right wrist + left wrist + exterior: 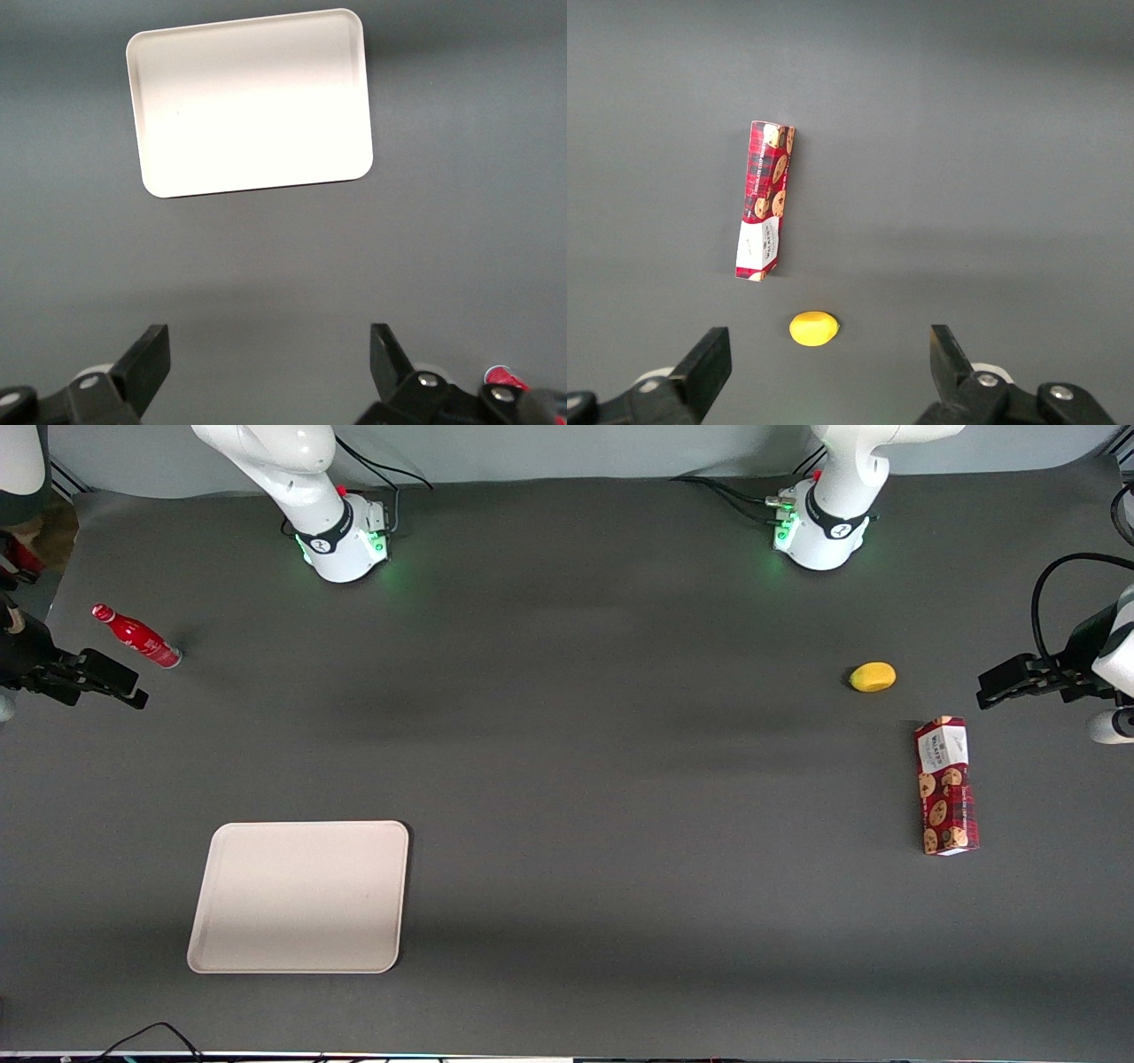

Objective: Place coke bottle on tray
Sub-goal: 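Lower the open right gripper onto the red Coca-Cola bottle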

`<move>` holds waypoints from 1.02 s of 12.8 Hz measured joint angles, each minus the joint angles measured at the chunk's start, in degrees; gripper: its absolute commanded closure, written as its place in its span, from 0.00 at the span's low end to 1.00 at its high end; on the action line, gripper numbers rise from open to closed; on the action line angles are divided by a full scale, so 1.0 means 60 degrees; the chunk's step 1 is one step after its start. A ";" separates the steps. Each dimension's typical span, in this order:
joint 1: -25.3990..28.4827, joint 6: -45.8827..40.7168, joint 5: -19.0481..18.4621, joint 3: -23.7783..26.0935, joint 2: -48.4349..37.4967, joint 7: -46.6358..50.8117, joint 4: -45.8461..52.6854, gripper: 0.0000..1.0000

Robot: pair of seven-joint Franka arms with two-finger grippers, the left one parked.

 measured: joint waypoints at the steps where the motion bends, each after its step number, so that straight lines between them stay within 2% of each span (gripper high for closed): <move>1: 0.0000 0.0000 0.0000 0.0001 0.0000 0.0028 0.0000 0.00; 6: -0.0085 -0.0512 -0.0018 -0.0290 0.0008 0.0233 -0.0008 0.00; 8: -0.0138 -0.1183 -0.0203 -0.1162 0.0014 -0.0154 -0.0038 0.00; 9: -0.0171 -0.1341 -0.0534 -0.1604 0.0004 -0.0677 -0.0146 0.00; 11: -0.0222 -0.1284 -0.1106 -0.2484 -0.0030 -0.1540 -0.0581 0.00; 13: -0.0249 -0.0547 -0.1514 -0.3487 -0.0224 -0.2528 -0.1408 0.00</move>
